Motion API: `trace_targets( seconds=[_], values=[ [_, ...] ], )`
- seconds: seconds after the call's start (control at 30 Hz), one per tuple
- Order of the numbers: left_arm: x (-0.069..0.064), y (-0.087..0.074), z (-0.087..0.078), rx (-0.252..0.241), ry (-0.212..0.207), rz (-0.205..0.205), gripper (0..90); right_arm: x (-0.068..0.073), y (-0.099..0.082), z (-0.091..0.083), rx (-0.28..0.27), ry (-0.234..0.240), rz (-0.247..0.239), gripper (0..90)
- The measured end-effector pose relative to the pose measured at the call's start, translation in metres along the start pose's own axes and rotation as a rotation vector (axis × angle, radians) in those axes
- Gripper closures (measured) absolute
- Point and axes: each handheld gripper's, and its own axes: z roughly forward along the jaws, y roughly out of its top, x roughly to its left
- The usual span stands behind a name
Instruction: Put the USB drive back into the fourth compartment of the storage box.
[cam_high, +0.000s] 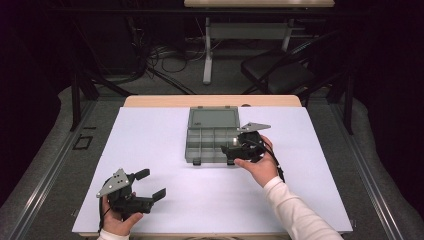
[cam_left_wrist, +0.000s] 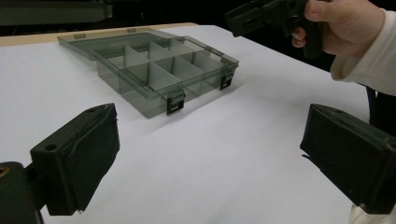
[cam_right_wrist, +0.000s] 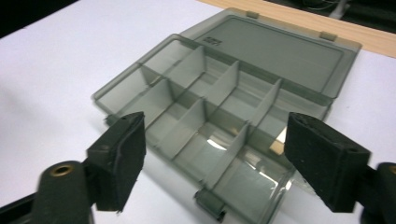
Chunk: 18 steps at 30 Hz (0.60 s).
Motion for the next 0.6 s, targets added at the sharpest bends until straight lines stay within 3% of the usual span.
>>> trace_targets(
  seconds=[0.03, 0.13, 0.17, 0.33, 0.6],
  values=[
    [0.001, 0.000, 0.000, 0.002, -0.021, 0.001, 4.2, 0.002, -0.001, -0.002, -0.006, -0.005, -0.004, 19.3],
    [0.001, 0.000, 0.000, 0.002, -0.021, 0.001, 4.3, 0.007, -0.004, -0.006, -0.003, -0.006, -0.015, 18.0],
    [0.000, 0.000, 0.000, 0.002, 0.002, -0.001, 4.2, 0.011, -0.008, -0.012, -0.021, 0.019, 0.001, 16.7],
    [0.000, 0.000, 0.000, 0.003, 0.002, -0.006, 4.2, 0.021, -0.018, -0.025, -0.059, 0.013, 0.000, 14.5],
    [-0.001, -0.001, 0.002, 0.005, -0.001, -0.006, 4.2, 0.034, -0.035, -0.039, -0.052, 0.025, -0.041, 5.0]
  ],
)
